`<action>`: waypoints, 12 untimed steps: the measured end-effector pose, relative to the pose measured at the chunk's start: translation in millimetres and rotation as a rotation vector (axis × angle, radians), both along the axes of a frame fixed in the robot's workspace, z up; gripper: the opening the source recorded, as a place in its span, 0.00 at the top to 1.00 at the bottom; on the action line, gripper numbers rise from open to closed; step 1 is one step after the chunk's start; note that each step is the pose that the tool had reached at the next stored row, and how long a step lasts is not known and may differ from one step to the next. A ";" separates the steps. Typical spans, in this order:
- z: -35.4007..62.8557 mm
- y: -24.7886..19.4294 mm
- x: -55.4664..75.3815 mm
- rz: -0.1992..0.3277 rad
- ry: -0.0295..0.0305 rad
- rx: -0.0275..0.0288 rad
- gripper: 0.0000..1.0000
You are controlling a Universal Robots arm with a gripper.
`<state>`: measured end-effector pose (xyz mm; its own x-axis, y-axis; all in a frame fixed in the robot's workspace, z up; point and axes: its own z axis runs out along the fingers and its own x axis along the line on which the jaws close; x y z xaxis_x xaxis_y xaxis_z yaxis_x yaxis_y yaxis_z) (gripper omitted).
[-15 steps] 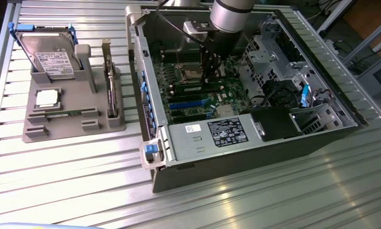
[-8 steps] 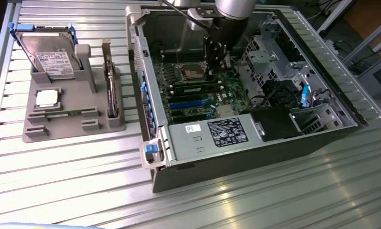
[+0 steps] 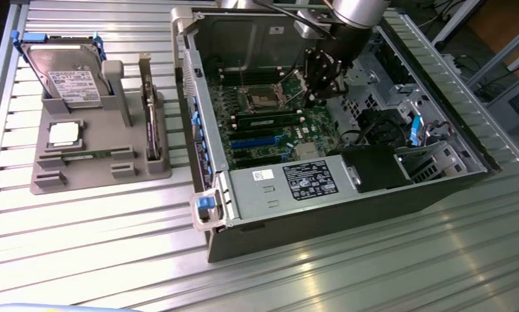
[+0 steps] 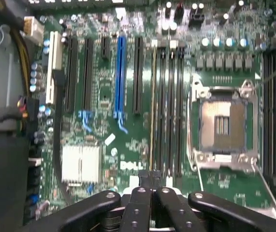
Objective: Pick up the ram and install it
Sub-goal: 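Insert the ram into the slot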
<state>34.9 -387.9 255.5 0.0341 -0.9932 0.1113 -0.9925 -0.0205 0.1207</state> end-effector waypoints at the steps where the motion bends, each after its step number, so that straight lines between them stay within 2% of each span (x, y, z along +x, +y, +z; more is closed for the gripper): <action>1: 0.0 0.1 6.2 0.000 0.0044 0.0000 0.90; 2: 0.0 0.3 12.4 0.000 0.0077 0.0000 0.90; 3: 0.0 0.3 13.5 0.000 0.0082 0.0001 0.90; 4: 0.0 0.3 13.5 0.000 0.0081 0.0001 0.90; 5: 0.0 0.3 13.5 0.000 0.0048 0.0002 0.90; 6: 0.0 0.3 13.5 0.000 -0.0161 0.0001 0.90; 7: -0.1 0.3 13.5 0.000 -0.0460 0.0002 0.90; 8: 0.0 0.3 13.4 0.000 -0.0701 0.0001 0.90; 9: -0.1 0.3 13.3 0.000 -0.0854 0.0002 0.90; 10: -0.1 0.3 13.2 0.000 -0.1061 0.0000 0.90; 12: -0.1 0.2 13.2 0.000 -0.1079 0.0001 0.90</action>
